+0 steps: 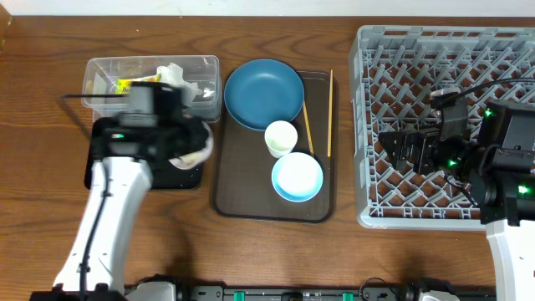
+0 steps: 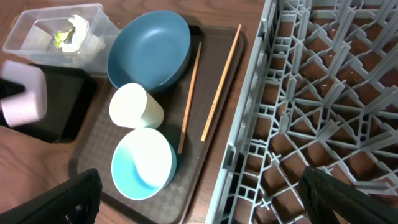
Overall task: Sort waste into correct bins and load items into the dishwasher rack
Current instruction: 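Lift the pink bowl left and tip the rice onto the black tray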
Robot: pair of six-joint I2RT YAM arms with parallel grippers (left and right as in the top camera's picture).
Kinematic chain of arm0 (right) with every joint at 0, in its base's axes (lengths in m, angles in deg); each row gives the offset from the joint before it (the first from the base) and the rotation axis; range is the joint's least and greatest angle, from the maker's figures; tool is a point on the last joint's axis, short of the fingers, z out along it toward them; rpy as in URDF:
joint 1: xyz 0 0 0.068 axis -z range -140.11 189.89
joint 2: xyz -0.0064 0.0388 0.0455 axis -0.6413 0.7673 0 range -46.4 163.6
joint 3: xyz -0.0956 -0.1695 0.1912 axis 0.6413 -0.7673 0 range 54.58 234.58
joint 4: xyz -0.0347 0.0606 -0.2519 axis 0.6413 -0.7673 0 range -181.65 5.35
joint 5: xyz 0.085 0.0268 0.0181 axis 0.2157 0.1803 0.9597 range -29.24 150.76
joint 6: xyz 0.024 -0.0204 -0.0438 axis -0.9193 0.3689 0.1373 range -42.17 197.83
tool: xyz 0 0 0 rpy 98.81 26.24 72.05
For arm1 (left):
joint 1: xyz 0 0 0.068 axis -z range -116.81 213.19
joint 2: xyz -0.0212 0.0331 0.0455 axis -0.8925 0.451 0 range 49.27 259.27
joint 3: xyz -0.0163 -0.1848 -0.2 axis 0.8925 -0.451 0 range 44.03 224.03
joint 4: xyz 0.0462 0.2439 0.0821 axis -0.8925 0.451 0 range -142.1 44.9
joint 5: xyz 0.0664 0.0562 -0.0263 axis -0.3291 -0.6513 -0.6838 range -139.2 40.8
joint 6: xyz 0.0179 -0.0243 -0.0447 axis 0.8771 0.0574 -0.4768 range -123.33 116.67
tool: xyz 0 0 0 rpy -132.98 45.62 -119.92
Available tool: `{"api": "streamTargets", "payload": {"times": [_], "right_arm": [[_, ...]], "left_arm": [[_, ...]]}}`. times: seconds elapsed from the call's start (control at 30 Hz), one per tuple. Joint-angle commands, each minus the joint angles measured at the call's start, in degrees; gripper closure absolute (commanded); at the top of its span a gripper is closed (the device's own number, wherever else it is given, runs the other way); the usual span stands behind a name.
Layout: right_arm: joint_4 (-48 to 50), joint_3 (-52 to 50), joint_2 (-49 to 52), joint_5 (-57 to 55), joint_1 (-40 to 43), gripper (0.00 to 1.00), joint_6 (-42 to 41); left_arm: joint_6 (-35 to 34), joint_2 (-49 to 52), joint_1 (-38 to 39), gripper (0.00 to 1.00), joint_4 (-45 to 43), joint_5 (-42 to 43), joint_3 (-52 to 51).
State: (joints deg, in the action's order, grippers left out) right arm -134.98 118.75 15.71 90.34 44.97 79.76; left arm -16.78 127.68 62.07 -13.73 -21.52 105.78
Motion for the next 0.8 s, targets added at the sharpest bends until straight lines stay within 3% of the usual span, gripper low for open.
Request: {"api": "streamTargets", "payload": {"times": [0.0,0.2,0.5,0.77], "right_arm": [[-0.2,1.2,-0.2,0.2,0.1,0.01,0.3],[-0.5,1.2,-0.2,0.2,0.1,0.01,0.3],[-0.5,1.2,-0.2,0.2,0.1,0.01,0.3],[-0.6,1.2,-0.2,0.2,0.1,0.01,0.3]], "left_arm": [[0.9,1.2,-9.2,0.94,-2.6,15.5,1.2],[0.9,8.2,-23.7,0.94,-8.1,37.5,1.2],[0.9,20.6,-34.5,0.94,-11.1,61.7,1.2],[-1.0,25.6,-37.3,0.94,-10.9,62.4,1.1]]}}
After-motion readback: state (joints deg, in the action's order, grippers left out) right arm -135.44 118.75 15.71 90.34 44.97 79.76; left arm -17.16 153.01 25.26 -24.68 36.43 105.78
